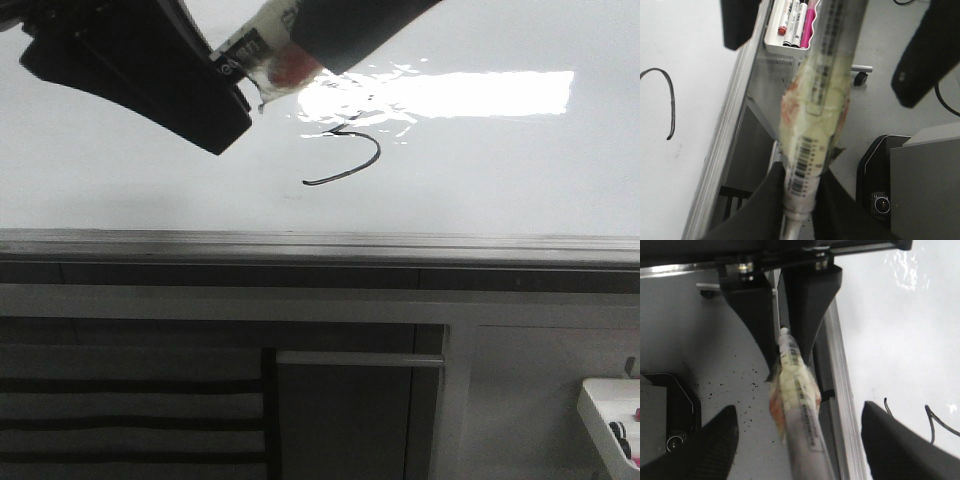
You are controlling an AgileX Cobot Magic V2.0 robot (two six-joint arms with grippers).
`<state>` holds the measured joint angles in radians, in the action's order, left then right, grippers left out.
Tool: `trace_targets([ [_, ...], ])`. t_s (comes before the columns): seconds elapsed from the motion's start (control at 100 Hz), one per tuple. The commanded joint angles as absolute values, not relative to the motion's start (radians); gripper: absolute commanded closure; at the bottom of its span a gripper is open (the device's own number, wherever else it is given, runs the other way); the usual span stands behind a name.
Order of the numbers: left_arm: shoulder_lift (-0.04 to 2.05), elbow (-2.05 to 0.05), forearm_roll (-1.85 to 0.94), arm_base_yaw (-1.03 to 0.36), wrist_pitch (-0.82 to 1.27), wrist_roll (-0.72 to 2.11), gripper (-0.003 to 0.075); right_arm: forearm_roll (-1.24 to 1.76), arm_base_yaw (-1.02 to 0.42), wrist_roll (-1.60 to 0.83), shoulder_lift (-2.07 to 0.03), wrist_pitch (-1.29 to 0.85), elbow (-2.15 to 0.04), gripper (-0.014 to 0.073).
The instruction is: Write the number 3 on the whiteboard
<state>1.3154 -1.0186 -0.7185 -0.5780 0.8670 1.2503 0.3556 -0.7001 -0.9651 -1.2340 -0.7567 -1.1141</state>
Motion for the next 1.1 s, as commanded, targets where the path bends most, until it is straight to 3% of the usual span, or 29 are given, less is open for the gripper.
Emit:
trace_targets([
  [0.0, 1.289, -1.053, -0.750, -0.561, 0.820, 1.216, 0.0690, 0.364, -0.670, -0.944, -1.179, -0.725, -1.145, 0.0121],
  [0.28, 1.220, -1.031, -0.778, -0.323, 0.748, 1.103, 0.0690, 0.364, -0.426, -0.761, -0.978, -0.755, -1.111, 0.0121],
  [0.51, 1.129, -0.874, -0.840, -0.153, 0.447, 0.916, 0.0690, 0.365, -0.335, -0.748, -0.875, -0.730, -1.007, 0.0121],
  [0.83, 1.215, -0.812, -0.838, -0.131, 0.297, 0.858, 0.0685, 0.368, -0.330, -0.747, -0.867, -0.677, -0.972, 0.0121],
  [1.09, 1.261, -0.812, -0.828, -0.125, 0.289, 0.858, 0.0685, 0.372, -0.330, -0.747, -0.867, -0.671, -0.972, 0.0121],
])
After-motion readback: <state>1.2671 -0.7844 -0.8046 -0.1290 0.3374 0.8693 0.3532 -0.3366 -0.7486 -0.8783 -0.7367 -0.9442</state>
